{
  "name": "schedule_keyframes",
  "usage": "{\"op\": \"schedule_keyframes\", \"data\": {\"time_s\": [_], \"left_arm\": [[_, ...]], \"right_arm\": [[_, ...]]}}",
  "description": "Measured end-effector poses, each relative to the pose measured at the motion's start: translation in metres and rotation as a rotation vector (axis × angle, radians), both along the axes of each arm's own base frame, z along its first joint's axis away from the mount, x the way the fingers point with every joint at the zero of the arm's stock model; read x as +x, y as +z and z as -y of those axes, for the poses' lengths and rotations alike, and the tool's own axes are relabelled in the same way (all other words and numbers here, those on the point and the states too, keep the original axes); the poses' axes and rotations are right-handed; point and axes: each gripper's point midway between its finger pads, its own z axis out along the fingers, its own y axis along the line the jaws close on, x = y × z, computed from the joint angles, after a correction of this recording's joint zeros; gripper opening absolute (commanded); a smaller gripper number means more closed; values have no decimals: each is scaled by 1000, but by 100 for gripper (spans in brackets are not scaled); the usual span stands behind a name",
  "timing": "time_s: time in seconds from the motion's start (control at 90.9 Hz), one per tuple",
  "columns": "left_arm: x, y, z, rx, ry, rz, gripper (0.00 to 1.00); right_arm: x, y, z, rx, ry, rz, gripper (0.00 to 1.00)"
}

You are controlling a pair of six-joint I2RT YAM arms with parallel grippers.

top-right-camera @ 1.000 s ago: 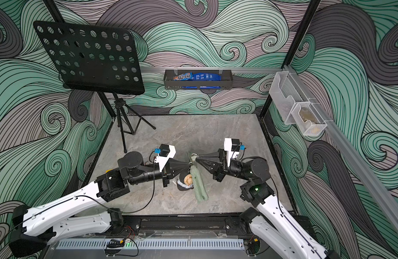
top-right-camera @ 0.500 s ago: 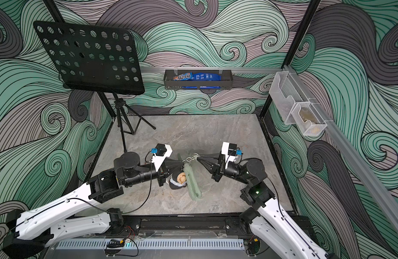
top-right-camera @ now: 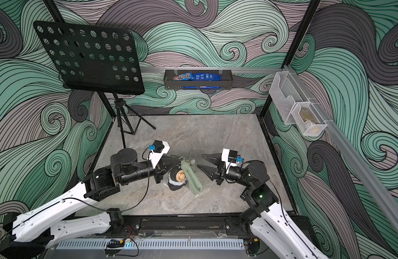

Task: Remove the decoration from the bag
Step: Adjust the bag.

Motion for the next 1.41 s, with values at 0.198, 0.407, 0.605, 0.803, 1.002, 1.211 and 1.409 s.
{"op": "schedule_keyframes", "data": {"time_s": [0.198, 0.407, 0.605, 0.803, 1.002, 1.211, 1.409], "left_arm": [[-14, -4, 5, 7, -93, -23, 0], [-31, -6, 13, 0, -211, -48, 0], [-39, -13, 20, 10, -279, -74, 0], [-46, -14, 24, 7, -324, -89, 0], [-47, -14, 24, 5, -335, -92, 0], [-48, -11, 26, -8, -347, -93, 0], [-46, -12, 28, -13, -344, -105, 0]], "right_arm": [[-12, -9, -14, -21, 157, -53, 37], [-25, -15, -24, -38, 301, -94, 31], [-37, -17, -26, -51, 397, -108, 34], [-44, -17, -26, -58, 449, -104, 24], [-45, -18, -29, -62, 459, -114, 23], [-44, -16, -31, -60, 448, -110, 21], [-40, -20, -33, -67, 427, -126, 28]]}}
